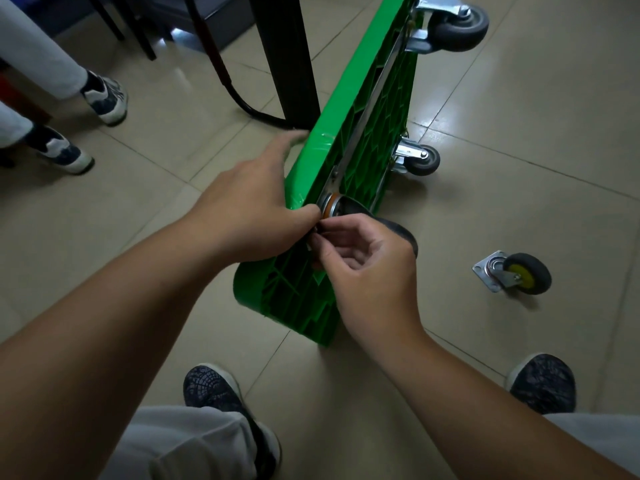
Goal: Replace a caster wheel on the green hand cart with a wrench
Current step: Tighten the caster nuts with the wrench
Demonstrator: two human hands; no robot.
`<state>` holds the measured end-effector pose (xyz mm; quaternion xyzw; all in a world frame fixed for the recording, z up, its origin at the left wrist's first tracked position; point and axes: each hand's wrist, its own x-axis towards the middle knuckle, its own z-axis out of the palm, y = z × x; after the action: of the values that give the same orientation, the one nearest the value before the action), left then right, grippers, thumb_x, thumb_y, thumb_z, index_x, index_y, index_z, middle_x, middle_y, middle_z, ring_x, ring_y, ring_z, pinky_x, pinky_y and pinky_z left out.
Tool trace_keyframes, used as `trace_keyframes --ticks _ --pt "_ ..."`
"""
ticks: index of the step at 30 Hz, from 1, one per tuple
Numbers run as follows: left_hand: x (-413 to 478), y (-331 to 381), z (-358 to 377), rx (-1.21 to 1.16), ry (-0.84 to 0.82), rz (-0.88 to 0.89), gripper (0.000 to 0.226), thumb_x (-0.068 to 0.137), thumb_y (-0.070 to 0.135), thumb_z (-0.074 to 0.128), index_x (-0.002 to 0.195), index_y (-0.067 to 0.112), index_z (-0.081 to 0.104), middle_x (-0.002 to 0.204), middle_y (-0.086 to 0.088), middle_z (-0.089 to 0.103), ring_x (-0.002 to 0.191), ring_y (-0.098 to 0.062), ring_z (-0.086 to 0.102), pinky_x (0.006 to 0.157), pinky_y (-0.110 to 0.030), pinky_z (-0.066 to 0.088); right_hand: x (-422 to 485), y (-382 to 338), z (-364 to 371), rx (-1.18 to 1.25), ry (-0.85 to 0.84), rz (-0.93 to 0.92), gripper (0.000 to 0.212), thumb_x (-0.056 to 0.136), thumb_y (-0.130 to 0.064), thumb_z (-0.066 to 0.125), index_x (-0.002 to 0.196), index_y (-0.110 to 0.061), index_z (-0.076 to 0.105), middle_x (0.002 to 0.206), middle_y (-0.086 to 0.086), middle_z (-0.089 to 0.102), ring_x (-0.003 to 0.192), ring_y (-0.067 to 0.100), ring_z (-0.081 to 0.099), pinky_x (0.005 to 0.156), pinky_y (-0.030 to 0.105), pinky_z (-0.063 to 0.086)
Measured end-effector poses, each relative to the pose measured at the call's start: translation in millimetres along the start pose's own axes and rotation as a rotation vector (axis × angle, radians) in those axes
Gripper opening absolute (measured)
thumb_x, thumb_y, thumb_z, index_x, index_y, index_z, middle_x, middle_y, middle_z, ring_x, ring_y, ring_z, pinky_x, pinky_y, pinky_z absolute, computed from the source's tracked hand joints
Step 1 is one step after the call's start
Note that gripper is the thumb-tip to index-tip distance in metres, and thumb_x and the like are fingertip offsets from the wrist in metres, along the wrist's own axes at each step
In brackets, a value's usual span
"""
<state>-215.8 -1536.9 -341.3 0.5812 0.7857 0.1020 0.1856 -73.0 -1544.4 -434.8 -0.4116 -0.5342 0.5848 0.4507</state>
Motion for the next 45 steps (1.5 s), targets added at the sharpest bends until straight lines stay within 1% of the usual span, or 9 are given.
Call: trace_keyframes --ticks 4,8,11,16,22,26,32,38,45 --pt "-1.2 1.9 -3.8 0.022 -0.024 0.013 0.09 0.09 0.036 0.07 0.157 0.052 0.011 0.117 -0.009 0.065 0.078 -0.024 0.068 0.074 -0.047 0.062 3.4 0.2 0.5 -0.015 -0.002 0.012 0.008 0.09 -0.013 0.074 0.098 -0.012 0.075 0.079 0.0 0.074 0.071 0.018 0.072 0.068 0.033 0.06" --pt "-1.0 2.6 -2.5 0.041 -0.013 0.024 0.089 0.09 0.037 0.069 0.157 0.049 0.013 0.113 -0.007 0.066 0.075 -0.022 0.066 0.074 -0.046 0.06 5.0 -0.5 1.0 0.011 0.009 0.028 0.004 0.089 -0.013 0.074 0.092 -0.01 0.073 0.074 0.004 0.072 0.066 0.021 0.071 0.062 0.029 0.058" --pt "0.2 2.5 -2.9 0.027 -0.012 0.017 0.088 0.089 0.037 0.07 0.157 0.049 0.014 0.113 -0.007 0.066 0.076 -0.023 0.067 0.075 -0.046 0.06 4.2 -2.2 1.8 0.036 0.002 0.008 0.006 0.089 -0.01 0.074 0.094 -0.011 0.072 0.075 0.007 0.071 0.069 0.026 0.071 0.067 0.039 0.061" --pt "2.5 0.8 -3.4 0.028 -0.026 0.012 0.088 0.09 0.035 0.069 0.157 0.049 0.014 0.112 -0.007 0.065 0.073 -0.02 0.066 0.072 -0.044 0.061 0.1 0.0 -2.9 0.043 -0.078 0.012 0.021 0.085 -0.004 0.077 0.104 -0.012 0.073 0.087 0.002 0.075 0.081 0.015 0.073 0.078 0.028 0.06" --pt "3.8 2.4 -5.9 0.015 -0.055 0.015 0.089 0.091 0.033 0.07 0.158 0.048 0.013 0.113 -0.007 0.064 0.071 -0.019 0.069 0.071 -0.045 0.062 2.9 3.4 -2.2 -0.025 -0.048 0.015 0.012 0.092 -0.015 0.072 0.102 -0.009 0.075 0.081 0.001 0.075 0.074 0.016 0.072 0.069 0.03 0.06" --pt "6.3 2.0 -5.7 0.013 -0.079 0.021 0.088 0.092 0.031 0.069 0.158 0.046 0.012 0.112 -0.006 0.063 0.069 -0.018 0.069 0.065 -0.04 0.063 2.4 0.5 2.9 -0.06 -0.014 -0.011 0.011 0.092 -0.017 0.072 0.102 -0.013 0.073 0.081 0.001 0.073 0.073 0.019 0.071 0.071 0.041 0.062" --pt "7.6 1.6 -4.8 0.02 -0.073 0.032 0.087 0.092 0.033 0.068 0.158 0.045 0.013 0.115 -0.008 0.064 0.075 -0.022 0.068 0.069 -0.043 0.061 -1.3 -0.4 -1.6 -0.044 -0.048 -0.01 0.019 0.088 -0.01 0.076 0.106 -0.013 0.073 0.086 -0.001 0.074 0.078 0.014 0.072 0.076 0.032 0.062" --pt "7.0 1.0 -4.3 0.042 -0.058 0.045 0.089 0.092 0.034 0.068 0.159 0.044 0.011 0.12 -0.008 0.064 0.073 -0.019 0.067 0.07 -0.041 0.061 0.8 4.6 -1.4 -0.11 -0.043 -0.009 0.018 0.092 -0.014 0.072 0.11 -0.013 0.075 0.086 -0.004 0.075 0.079 0.013 0.073 0.076 0.038 0.062" --pt "3.5 1.3 -5.5 0.102 -0.052 0.084 0.092 0.095 0.033 0.064 0.155 0.06 -0.001 0.116 -0.011 0.061 0.072 -0.02 0.067 0.07 -0.041 0.061 -0.7 1.8 1.4 -0.03 -0.007 -0.002 0.016 0.09 -0.008 0.073 0.106 -0.011 0.073 0.088 -0.001 0.075 0.081 0.013 0.073 0.08 0.036 0.062"
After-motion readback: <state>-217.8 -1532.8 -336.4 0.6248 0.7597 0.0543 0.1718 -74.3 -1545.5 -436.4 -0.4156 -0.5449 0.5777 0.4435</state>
